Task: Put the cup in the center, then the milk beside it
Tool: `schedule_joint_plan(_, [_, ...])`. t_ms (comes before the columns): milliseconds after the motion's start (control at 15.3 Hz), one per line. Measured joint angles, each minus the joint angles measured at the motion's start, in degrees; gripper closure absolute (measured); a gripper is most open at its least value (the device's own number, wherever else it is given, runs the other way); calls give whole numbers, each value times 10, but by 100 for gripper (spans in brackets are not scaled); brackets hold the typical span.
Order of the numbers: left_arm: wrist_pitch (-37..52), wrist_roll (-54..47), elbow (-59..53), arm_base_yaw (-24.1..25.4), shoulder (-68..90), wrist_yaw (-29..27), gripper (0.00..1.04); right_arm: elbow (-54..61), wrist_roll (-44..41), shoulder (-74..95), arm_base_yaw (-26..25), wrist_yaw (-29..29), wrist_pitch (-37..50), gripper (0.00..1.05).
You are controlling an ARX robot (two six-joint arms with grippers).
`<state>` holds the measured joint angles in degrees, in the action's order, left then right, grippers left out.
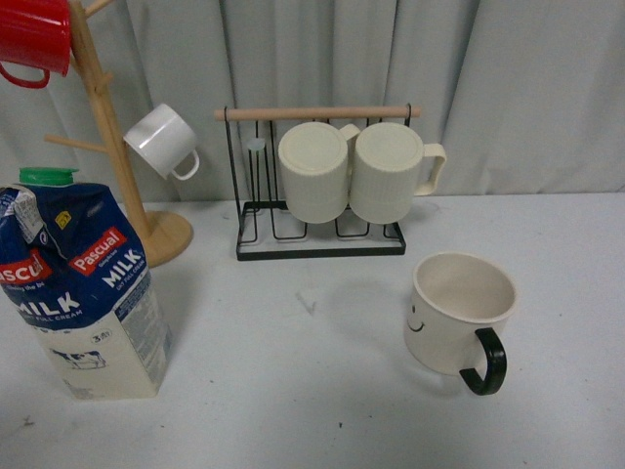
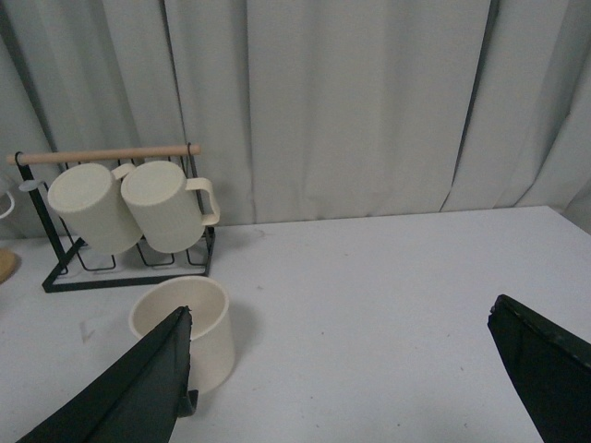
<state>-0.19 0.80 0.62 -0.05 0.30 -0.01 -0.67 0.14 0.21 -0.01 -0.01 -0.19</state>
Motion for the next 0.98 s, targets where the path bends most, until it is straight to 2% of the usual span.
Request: schedule_joint_plan(981, [0,0,0,0,0,0,7,0,0,0,0,0,0,6])
